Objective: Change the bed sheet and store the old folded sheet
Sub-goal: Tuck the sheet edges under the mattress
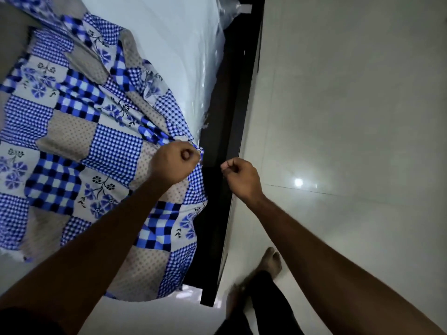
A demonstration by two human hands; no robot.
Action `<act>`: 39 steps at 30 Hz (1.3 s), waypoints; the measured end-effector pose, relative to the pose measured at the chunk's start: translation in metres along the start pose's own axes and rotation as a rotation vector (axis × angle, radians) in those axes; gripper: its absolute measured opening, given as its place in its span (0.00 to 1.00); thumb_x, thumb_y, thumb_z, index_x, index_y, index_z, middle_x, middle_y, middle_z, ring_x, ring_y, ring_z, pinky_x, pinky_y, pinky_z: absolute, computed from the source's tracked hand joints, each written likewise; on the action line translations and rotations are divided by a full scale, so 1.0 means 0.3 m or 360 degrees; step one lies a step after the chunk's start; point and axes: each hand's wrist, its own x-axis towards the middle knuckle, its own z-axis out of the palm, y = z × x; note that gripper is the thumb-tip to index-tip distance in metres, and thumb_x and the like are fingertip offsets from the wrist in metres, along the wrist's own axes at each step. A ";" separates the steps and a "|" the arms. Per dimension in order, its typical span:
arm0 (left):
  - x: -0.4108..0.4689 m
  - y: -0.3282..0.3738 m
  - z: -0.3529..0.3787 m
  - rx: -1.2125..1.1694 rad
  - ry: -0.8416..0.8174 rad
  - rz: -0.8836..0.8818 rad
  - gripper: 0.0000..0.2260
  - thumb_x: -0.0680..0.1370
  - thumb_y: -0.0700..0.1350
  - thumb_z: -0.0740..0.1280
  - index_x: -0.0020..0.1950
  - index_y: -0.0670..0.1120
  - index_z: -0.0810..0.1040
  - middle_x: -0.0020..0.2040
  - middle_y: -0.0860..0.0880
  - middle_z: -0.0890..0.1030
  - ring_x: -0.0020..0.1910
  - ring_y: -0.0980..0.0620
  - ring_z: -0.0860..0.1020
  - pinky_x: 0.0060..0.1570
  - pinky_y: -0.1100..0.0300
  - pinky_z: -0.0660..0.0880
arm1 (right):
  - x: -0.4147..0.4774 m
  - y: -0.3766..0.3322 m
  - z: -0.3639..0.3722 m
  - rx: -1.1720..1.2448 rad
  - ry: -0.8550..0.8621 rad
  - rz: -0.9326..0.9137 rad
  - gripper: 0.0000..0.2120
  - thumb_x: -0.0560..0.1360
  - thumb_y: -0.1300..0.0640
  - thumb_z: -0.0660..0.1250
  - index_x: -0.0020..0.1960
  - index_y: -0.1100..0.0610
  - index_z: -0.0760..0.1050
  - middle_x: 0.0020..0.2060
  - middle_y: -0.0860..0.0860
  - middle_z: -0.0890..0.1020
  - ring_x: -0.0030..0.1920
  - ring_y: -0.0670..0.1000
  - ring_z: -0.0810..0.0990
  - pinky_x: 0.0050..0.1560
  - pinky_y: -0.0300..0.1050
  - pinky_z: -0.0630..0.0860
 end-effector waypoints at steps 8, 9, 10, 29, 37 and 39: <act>0.252 -0.060 -0.097 -0.0602 0.0544 -0.0538 0.12 0.74 0.51 0.68 0.53 0.47 0.82 0.41 0.48 0.81 0.42 0.48 0.80 0.51 0.50 0.80 | 0.164 -0.188 -0.012 -0.0080 -0.0218 -0.0082 0.06 0.74 0.57 0.68 0.43 0.48 0.81 0.40 0.45 0.85 0.44 0.48 0.84 0.53 0.50 0.80; 0.294 -0.060 -0.110 -0.0533 0.0558 -0.0522 0.15 0.74 0.51 0.68 0.57 0.45 0.81 0.44 0.47 0.82 0.45 0.46 0.81 0.53 0.50 0.80 | 0.195 -0.217 -0.011 -0.0112 -0.0249 -0.0101 0.05 0.74 0.56 0.68 0.43 0.48 0.82 0.40 0.45 0.86 0.44 0.48 0.84 0.54 0.50 0.80; 0.337 -0.061 -0.120 -0.0397 0.0594 -0.0479 0.17 0.75 0.50 0.69 0.60 0.44 0.80 0.48 0.45 0.81 0.48 0.43 0.81 0.54 0.50 0.79 | 0.229 -0.243 -0.010 -0.0140 -0.0272 -0.0119 0.05 0.74 0.55 0.68 0.44 0.48 0.81 0.40 0.45 0.86 0.44 0.48 0.84 0.54 0.49 0.80; 0.916 0.269 -0.123 -0.0818 0.0793 -0.0253 0.03 0.73 0.33 0.65 0.43 0.40 0.77 0.39 0.44 0.79 0.39 0.47 0.78 0.40 0.51 0.75 | 1.059 -0.881 -0.024 0.0055 -0.0580 0.0351 0.20 0.64 0.35 0.74 0.37 0.54 0.82 0.34 0.50 0.84 0.39 0.51 0.83 0.43 0.47 0.78; 1.208 0.573 0.019 -0.0925 0.0402 -0.0493 0.06 0.75 0.46 0.67 0.39 0.47 0.76 0.36 0.49 0.77 0.37 0.51 0.75 0.39 0.60 0.66 | 1.391 -0.891 -0.397 -0.0371 -0.0482 -0.0181 0.17 0.76 0.57 0.70 0.29 0.53 0.74 0.23 0.43 0.77 0.27 0.41 0.74 0.34 0.37 0.70; 1.298 0.652 0.052 -0.0911 0.0278 -0.0508 0.11 0.77 0.51 0.67 0.40 0.45 0.80 0.38 0.46 0.82 0.39 0.49 0.79 0.40 0.59 0.68 | 1.487 -0.863 -0.499 -0.0399 -0.0322 -0.0233 0.08 0.72 0.55 0.69 0.34 0.49 0.79 0.32 0.45 0.83 0.35 0.45 0.81 0.41 0.39 0.77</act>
